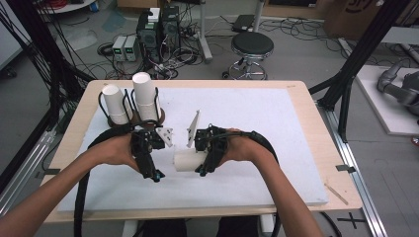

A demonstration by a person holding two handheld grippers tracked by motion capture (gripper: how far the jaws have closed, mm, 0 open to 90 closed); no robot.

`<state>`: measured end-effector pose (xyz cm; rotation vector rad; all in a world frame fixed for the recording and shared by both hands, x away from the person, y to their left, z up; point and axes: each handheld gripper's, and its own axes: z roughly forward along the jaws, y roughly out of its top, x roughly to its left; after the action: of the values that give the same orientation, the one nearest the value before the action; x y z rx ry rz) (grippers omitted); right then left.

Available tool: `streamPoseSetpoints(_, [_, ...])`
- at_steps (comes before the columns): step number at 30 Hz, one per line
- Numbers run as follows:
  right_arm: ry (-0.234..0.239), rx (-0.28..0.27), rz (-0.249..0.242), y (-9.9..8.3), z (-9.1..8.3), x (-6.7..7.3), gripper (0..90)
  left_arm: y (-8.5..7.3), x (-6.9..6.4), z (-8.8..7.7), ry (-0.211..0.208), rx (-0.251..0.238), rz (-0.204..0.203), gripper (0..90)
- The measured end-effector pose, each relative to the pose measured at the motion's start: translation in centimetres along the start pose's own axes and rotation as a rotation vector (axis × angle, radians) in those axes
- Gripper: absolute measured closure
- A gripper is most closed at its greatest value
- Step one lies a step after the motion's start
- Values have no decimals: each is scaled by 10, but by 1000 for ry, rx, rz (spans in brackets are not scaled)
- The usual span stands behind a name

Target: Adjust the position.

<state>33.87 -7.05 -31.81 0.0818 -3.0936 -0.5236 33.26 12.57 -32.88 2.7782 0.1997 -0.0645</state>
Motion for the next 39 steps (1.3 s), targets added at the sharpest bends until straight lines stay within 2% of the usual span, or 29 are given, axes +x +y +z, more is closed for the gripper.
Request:
streamPoseSetpoints(6, [7,15,-3,4,5,1,293,8,1,6,-17,24,-5,18])
streamPoseSetpoints(14, [20,-9,-14,8,6,3,293,14,0,11,-31,30,2,18])
streamPoseSetpoints(17, [24,-10,-21,9,6,4,293,17,1,10,-45,45,31,18])
streamPoseSetpoints(18, [26,-12,-22,9,6,4,293,17,-1,12,-47,15,-1,18])
streamPoseSetpoints(20, [25,-19,-23,8,6,4,293,18,-2,13,-53,-6,-11,43])
streamPoseSetpoints(22, [27,-23,-19,8,5,4,293,19,-2,13,-70,-12,-5,132])
streamPoseSetpoints(27, [28,-26,-26,7,4,4,293,22,-2,16,-81,-21,2,136])
streamPoseSetpoints(30, [28,-31,-25,7,4,4,293,24,0,15,-88,-18,26,136])
streamPoseSetpoints(32, [25,-33,-29,7,4,3,293,25,0,15,-105,-36,24,144])
streamPoseSetpoints(33, [25,-35,-29,7,4,3,293,25,-1,16,-123,-60,11,147])
streamPoseSetpoints(35, [27,-32,-30,7,5,3,293,25,-2,18,-138,-87,-14,171])
streamPoseSetpoints(36, [26,-33,-30,7,5,3,294,25,-2,18,-139,-89,-8,177])
streamPoseSetpoints(37, [25,-33,-30,7,5,3,293,25,1,16,-145,-70,27,199])
streamPoseSetpoints(39, [24,-36,-28,7,5,3,293,24,1,18,-161,-96,23,260])
